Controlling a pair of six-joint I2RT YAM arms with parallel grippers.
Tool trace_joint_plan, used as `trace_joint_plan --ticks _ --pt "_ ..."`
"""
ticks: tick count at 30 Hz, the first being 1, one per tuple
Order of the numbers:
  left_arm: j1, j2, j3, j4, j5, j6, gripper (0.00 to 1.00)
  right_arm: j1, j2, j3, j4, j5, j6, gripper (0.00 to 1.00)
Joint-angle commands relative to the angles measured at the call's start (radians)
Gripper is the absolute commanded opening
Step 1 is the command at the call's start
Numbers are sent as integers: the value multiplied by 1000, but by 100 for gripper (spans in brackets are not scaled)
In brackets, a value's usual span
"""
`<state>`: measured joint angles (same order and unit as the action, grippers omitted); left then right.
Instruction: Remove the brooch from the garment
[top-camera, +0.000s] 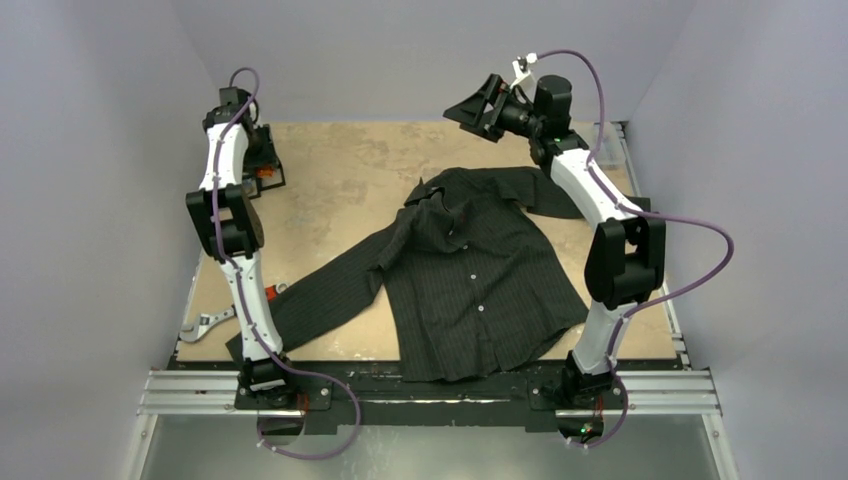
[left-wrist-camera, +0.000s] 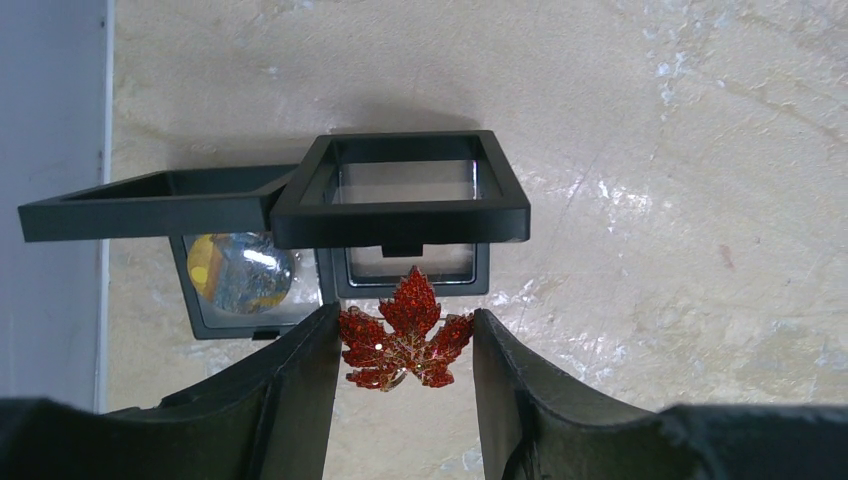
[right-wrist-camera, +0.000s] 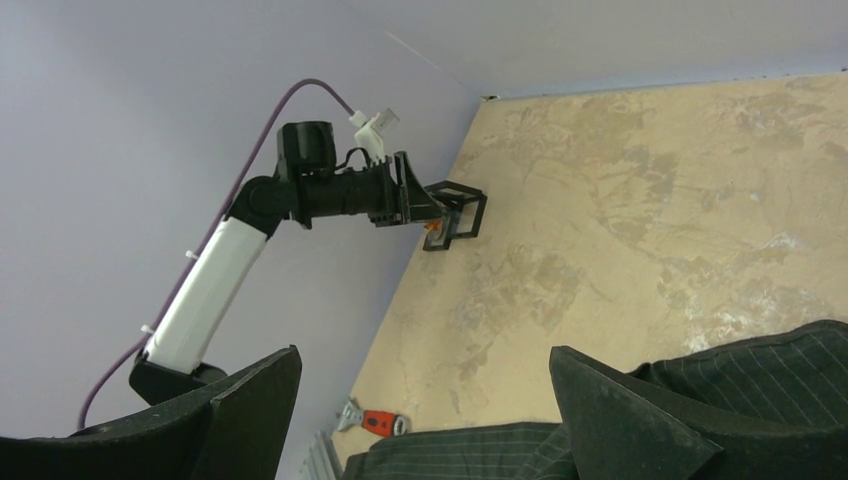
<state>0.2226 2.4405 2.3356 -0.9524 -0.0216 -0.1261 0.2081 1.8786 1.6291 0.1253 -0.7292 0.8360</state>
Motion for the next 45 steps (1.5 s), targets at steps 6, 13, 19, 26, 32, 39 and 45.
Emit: trace_joint_plan --ticks 6,13,19,26,32,39,45 --pt "17 34 98 -27 36 22 40 -8 4 64 6 -21 -6 99" --pt "20 56 133 -47 39 22 41 -10 16 79 -2 -21 -9 99" --pt "20 66 150 -56 35 18 47 -10 28 98 -10 -21 -11 99" --pt "20 69 153 -59 26 14 59 -9 31 96 -15 -22 -12 99" --pt "21 67 152 -57 25 14 73 -11 37 101 -18 -25 -12 99" --pt "21 -59 -55 62 31 15 68 -9 42 87 1 -41 -2 99" --pt "20 -297 -418 254 46 28 59 -9 28 71 22 -56 8 99"
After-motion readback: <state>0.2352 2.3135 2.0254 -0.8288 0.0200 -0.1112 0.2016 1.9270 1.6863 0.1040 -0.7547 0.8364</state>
